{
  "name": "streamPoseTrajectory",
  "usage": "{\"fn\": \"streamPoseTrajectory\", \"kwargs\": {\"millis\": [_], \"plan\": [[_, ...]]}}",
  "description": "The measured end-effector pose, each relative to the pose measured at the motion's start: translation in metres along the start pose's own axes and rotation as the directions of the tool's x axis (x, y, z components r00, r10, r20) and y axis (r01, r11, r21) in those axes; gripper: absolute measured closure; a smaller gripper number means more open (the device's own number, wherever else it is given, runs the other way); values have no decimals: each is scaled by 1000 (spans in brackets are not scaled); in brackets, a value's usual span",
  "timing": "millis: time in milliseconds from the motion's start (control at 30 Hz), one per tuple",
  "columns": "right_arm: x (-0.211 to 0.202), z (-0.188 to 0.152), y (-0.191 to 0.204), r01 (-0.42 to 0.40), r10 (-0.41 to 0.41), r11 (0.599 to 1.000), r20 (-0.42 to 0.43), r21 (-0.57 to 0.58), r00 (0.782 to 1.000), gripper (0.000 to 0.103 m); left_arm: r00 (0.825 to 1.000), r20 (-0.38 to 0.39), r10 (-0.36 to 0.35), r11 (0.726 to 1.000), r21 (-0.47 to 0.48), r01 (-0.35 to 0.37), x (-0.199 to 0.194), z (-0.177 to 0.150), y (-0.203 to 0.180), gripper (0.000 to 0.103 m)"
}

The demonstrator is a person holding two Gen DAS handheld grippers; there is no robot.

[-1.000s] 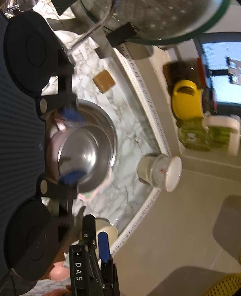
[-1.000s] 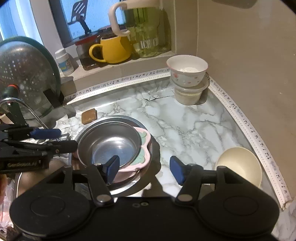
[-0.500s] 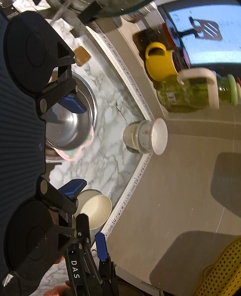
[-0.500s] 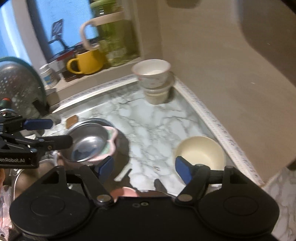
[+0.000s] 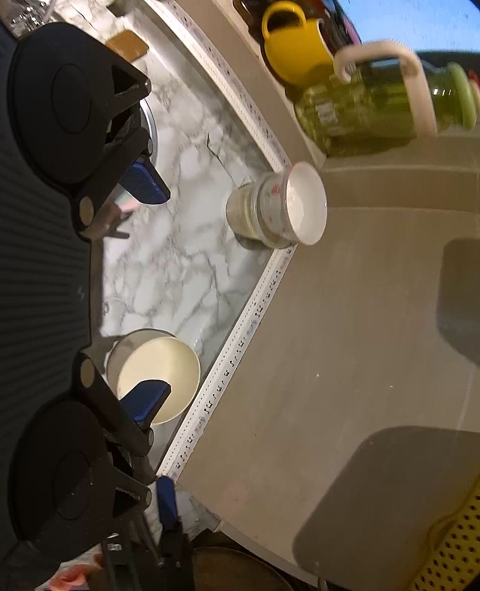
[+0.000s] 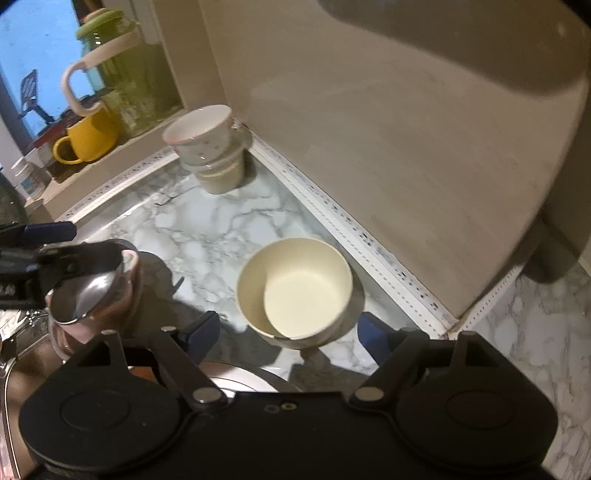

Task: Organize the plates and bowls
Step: 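Move both grippers to the cream bowl and close on its rim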

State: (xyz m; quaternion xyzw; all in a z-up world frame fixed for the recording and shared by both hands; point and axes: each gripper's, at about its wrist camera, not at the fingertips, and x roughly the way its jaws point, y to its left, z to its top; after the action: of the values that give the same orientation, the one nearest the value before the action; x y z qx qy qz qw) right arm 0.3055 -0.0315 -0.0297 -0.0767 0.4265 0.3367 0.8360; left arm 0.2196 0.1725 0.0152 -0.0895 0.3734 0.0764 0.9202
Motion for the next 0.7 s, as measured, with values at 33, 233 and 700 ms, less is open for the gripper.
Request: {"fn": "streamPoseTrajectory", "kwargs": {"millis": [33, 233, 700], "plan": [[3, -1, -2, 5, -5, 1000, -4, 6, 1000, 21, 1000, -5, 2, 1000, -2, -2, 7, 2, -3, 1], [22, -1, -15, 40, -38, 996, -28, 76, 999, 21, 998, -65, -13, 1000, -7, 13, 53, 9, -19, 1], [62, 0, -20, 75, -64, 987, -87, 140, 994, 44, 987, -160, 11, 1000, -14, -14, 123, -3, -32, 2]]}}
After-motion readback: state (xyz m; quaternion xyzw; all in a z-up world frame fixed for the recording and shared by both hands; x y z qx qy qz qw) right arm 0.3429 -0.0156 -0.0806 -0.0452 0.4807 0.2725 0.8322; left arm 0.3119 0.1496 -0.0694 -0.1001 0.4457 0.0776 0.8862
